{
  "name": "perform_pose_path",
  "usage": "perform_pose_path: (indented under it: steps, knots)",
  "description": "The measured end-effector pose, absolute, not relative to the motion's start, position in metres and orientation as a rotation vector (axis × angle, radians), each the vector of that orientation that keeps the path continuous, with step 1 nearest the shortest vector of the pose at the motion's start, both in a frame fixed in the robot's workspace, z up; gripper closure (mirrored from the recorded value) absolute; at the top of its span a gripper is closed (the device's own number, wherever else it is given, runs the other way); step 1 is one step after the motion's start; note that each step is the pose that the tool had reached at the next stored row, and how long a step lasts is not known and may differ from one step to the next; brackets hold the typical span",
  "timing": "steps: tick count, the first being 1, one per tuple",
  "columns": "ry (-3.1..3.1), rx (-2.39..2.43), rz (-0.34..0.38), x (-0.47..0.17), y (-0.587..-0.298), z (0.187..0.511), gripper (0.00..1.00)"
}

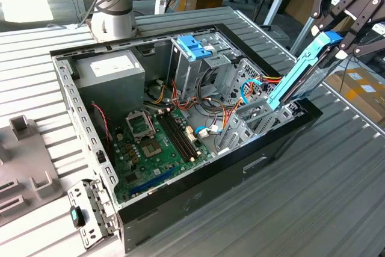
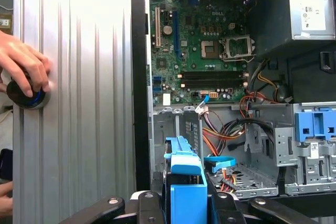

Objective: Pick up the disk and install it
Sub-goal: 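Insert the disk into the insertion slot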

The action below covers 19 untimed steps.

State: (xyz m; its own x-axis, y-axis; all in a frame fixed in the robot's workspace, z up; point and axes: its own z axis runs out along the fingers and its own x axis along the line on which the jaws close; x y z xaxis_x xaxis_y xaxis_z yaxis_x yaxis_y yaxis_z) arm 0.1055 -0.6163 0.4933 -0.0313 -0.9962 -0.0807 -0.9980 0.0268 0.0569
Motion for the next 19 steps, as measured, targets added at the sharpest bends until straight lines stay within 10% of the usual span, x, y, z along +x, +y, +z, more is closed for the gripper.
perform_pose_path:
  steps: [19]
  knots:
    - [2.238, -2.174, 0.152, 0.1019, -0.6137, 0.491, 0.63]
